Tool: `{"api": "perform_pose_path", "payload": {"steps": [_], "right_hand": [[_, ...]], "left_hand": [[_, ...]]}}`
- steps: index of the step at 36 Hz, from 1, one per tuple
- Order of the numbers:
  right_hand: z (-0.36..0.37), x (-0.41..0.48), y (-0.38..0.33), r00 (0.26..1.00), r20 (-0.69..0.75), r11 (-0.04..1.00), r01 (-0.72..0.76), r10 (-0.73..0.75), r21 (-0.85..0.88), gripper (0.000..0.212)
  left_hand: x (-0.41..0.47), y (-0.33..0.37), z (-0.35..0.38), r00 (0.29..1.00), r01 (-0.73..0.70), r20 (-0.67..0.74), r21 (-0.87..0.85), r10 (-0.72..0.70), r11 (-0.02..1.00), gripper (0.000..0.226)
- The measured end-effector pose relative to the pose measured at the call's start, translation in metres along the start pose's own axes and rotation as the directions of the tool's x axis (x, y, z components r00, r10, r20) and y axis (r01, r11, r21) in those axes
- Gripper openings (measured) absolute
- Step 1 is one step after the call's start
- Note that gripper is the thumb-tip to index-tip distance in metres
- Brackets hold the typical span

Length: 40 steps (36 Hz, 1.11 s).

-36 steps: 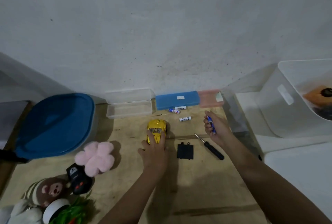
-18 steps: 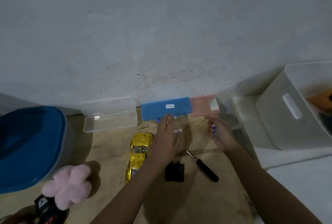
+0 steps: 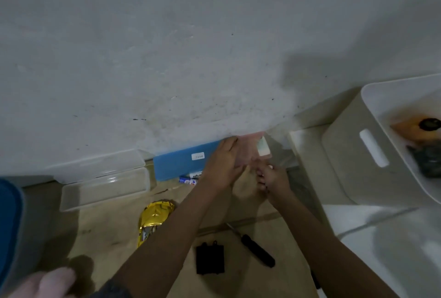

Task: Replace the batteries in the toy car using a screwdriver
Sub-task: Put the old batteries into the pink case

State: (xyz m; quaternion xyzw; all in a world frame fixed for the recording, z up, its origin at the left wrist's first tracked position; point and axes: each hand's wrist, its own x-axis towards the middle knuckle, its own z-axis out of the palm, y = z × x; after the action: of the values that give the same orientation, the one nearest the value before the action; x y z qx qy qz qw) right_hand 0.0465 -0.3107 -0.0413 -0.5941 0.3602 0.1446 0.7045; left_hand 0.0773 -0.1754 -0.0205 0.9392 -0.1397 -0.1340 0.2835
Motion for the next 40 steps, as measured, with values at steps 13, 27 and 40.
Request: {"api": "perform_pose_path", "payload": {"steps": [13,27,40], "right_hand": [[-0.002,0.002,0.005,0.999,0.032,0.986,0.033,-0.038,0.163,0.034],[0.010,-0.009,-0.013,0.999,-0.026,0.984,0.050,-0.046,0.170,0.025],[-0.004,-0.008,-0.020,0.975,0.109,0.980,0.196,-0.192,-0.023,0.015]], "left_hand": [[0.002,-0.005,0.003,1.000,-0.024,-0.016,0.031,0.024,0.999,0.069],[0.008,0.003,-0.001,1.000,-0.025,0.006,0.107,0.024,0.994,0.069],[0.015,-0.009,-0.032,0.976,-0.135,0.158,-0.095,0.149,0.986,0.045]]}}
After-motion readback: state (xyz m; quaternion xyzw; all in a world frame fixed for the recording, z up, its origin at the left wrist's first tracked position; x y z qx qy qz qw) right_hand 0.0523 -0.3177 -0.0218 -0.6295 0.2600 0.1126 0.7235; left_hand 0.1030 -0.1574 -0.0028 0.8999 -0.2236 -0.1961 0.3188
